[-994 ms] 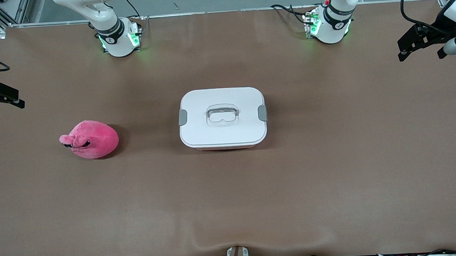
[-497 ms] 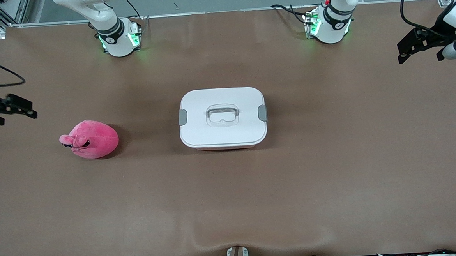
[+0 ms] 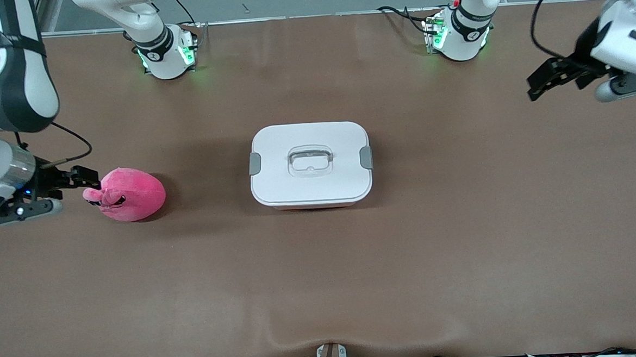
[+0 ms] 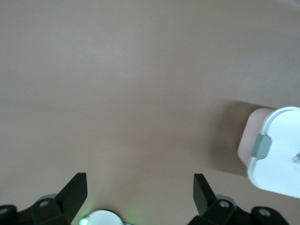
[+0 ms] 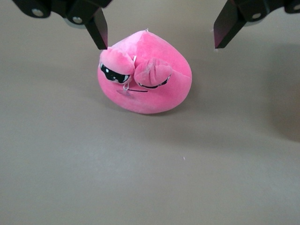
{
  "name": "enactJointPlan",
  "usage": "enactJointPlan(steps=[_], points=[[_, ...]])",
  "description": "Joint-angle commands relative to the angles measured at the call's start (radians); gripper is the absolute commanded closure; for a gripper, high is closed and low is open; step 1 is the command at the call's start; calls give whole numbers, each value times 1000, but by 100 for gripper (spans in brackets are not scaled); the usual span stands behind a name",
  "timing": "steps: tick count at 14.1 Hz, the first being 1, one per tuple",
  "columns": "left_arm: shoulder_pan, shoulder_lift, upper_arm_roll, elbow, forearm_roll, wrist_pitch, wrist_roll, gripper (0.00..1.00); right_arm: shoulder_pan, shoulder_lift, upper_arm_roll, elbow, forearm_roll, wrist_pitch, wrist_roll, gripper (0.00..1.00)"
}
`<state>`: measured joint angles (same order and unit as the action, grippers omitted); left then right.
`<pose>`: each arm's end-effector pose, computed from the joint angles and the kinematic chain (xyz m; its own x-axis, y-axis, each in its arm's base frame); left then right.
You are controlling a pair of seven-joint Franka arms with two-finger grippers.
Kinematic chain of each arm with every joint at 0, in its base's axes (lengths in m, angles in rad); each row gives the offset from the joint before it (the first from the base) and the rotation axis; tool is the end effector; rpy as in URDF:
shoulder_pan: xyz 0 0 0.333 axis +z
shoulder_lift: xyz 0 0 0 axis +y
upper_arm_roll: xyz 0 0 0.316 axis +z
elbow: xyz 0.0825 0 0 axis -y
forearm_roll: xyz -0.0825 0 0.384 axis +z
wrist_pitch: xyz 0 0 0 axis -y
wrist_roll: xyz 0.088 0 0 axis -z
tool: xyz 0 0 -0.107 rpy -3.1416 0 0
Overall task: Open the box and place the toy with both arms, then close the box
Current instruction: 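Grasp the pink plush with the right gripper while the left gripper grasps the lid handle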
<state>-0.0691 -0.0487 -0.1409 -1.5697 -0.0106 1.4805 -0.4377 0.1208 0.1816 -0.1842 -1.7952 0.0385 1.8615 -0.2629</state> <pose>0.5179 -0.1137 0.6434 0.9735 0.2254 -0.0387 0.2250 -0.9743 -0.0140 0.5977 -0.0297 0.4383 0.9765 0.1870 -0.1074 0.1847 -0.9823 -0.0313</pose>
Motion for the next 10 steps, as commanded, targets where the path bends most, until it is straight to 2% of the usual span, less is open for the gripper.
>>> enactJointPlan(steps=[1,7,10], points=[[-6,55,-75,31,-29,12,-180,0,22,15,-8,-29,0,11,-2,0],[-27,151,-288,40,-22,130,-710,0,11,70,-8,-35,0,54,-6,0],[-112,197,-305,40,-3,178,-922,0,13,93,-8,-68,0,60,-7,0]])
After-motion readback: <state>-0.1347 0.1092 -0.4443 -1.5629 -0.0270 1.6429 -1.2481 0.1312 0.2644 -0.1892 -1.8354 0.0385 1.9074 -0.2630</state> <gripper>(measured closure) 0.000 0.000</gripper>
